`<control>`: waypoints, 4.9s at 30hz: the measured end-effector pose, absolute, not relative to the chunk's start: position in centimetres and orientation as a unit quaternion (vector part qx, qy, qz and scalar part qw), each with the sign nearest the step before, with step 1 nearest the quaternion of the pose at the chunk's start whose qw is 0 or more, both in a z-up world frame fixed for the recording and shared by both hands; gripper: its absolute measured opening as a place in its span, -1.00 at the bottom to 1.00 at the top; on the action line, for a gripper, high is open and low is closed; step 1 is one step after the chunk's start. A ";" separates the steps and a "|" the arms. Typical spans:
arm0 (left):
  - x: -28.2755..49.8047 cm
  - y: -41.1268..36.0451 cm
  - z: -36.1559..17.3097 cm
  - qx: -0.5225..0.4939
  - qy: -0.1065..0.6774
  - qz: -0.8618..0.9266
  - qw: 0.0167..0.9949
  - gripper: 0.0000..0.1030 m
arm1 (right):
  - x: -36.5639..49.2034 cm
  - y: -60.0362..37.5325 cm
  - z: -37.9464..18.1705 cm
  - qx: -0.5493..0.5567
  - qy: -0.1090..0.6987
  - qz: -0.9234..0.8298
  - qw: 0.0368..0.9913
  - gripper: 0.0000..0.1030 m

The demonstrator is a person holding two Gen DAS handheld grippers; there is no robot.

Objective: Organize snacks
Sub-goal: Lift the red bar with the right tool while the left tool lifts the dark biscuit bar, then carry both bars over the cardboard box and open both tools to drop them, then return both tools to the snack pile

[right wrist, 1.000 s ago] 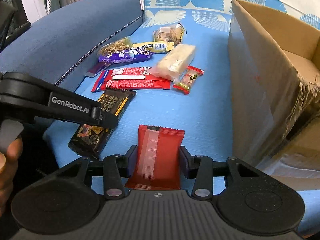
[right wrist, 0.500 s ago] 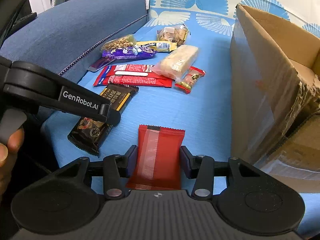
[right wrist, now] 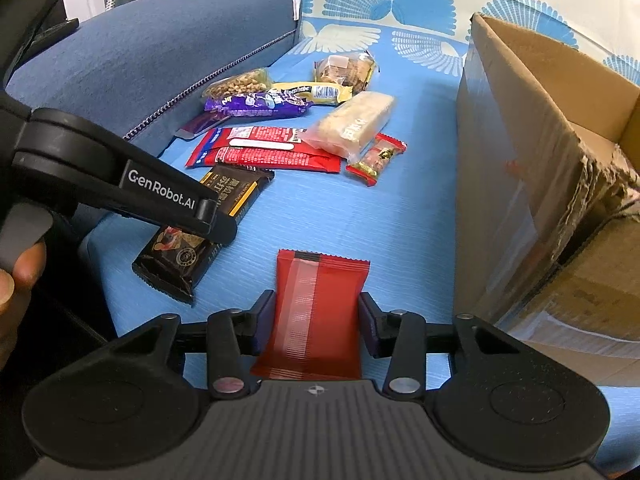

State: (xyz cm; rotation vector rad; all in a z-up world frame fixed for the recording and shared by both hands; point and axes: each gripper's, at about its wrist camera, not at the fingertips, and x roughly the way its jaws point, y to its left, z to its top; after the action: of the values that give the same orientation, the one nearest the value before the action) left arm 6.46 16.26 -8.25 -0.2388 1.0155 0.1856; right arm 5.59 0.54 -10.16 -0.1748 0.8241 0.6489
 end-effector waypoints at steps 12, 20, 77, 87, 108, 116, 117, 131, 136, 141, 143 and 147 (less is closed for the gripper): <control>6.2 16.3 -7.9 -0.123 0.472 0.082 0.869 -0.23 | 4.4 0.3 -8.5 -0.084 0.358 0.323 0.872 -0.14; 5.0 17.1 -6.3 -0.162 0.416 0.068 0.892 -0.23 | 3.5 0.0 -6.3 -0.087 0.313 0.340 0.882 -0.14; 13.2 2.6 6.4 -0.170 0.221 -0.024 0.960 0.02 | 16.1 -19.7 -0.5 0.136 0.260 0.043 0.955 0.14; 3.9 12.5 6.3 -0.110 0.181 0.032 0.977 0.06 | 12.8 -17.7 1.3 0.130 0.162 0.064 0.976 0.15; 5.1 21.9 -4.8 -0.085 0.285 0.100 0.949 -0.91 | 6.7 -3.4 0.8 0.041 0.211 0.303 0.928 -0.30; 8.6 21.1 -6.4 -0.050 0.271 0.142 0.951 -0.82 | 7.0 -0.2 -0.9 0.022 0.237 0.303 0.923 -0.30; 9.0 21.1 -6.5 -0.048 0.269 0.145 0.951 -0.74 | 7.1 0.0 -1.1 0.016 0.234 0.302 0.924 -0.30; 11.9 22.9 -8.5 -0.086 0.287 0.145 0.943 0.03 | 16.6 6.7 -7.4 -0.049 0.330 0.211 0.919 0.43; 13.1 22.9 -9.4 -0.082 0.309 0.140 0.937 0.16 | 18.5 7.3 -8.9 -0.044 0.355 0.205 0.911 0.53; 13.2 23.0 -9.7 -0.085 0.315 0.136 0.936 0.01 | 18.9 7.7 -9.8 -0.056 0.363 0.218 0.904 0.34; 13.2 22.8 -9.7 -0.085 0.318 0.129 0.936 -0.52 | 18.8 7.6 -9.8 -0.061 0.361 0.233 0.901 -0.09; 12.3 22.6 -8.9 -0.090 0.302 0.120 0.942 -0.95 | 18.2 7.3 -8.8 -0.078 0.348 0.238 0.903 -0.25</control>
State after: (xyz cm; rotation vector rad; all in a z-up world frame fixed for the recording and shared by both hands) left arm 12.32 22.58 -8.88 -0.1838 0.6151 0.2453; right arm 18.19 7.26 -8.76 -0.1602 0.7188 0.4927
